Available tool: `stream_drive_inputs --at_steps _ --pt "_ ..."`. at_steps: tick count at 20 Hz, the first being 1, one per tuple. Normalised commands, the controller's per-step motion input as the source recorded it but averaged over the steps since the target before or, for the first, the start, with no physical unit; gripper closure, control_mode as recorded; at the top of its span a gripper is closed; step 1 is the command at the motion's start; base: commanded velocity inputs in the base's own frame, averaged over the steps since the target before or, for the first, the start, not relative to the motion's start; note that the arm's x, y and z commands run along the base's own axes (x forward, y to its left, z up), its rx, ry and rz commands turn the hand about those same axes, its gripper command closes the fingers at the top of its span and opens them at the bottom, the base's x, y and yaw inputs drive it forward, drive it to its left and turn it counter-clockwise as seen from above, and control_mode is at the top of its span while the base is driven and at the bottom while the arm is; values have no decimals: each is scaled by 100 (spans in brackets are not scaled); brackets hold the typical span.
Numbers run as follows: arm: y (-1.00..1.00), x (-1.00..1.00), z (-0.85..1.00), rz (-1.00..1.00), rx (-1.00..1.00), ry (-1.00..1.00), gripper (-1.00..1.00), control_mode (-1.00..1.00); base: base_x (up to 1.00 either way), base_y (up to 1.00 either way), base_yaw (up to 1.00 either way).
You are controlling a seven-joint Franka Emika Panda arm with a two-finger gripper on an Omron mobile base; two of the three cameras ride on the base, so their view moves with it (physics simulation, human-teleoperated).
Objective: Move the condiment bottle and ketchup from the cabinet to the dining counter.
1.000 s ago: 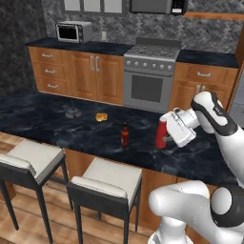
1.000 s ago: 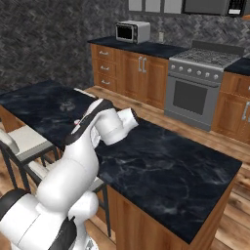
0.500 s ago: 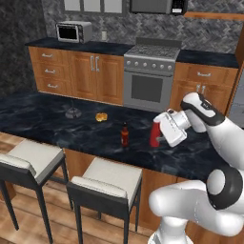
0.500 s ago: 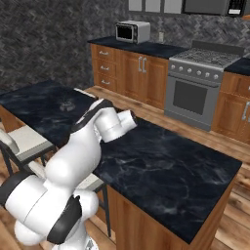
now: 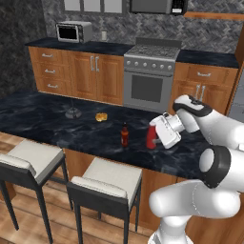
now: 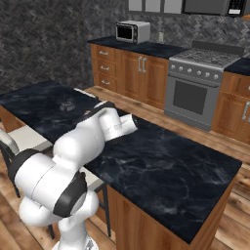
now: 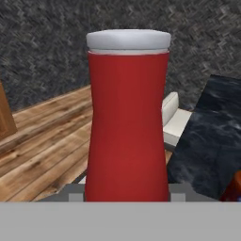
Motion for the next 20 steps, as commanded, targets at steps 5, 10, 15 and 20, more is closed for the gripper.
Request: stream_drive_inputs --at_steps 5,10,15,20 --pt "-1 29 -19 1 0 0 100 -100 0 0 0" --pt "-1 26 -11 3 1 0 100 -100 0 0 0" --pt "0 19 -16 3 3 1 100 -100 0 0 0" --pt "0 10 -19 4 5 0 100 -100 0 0 0"
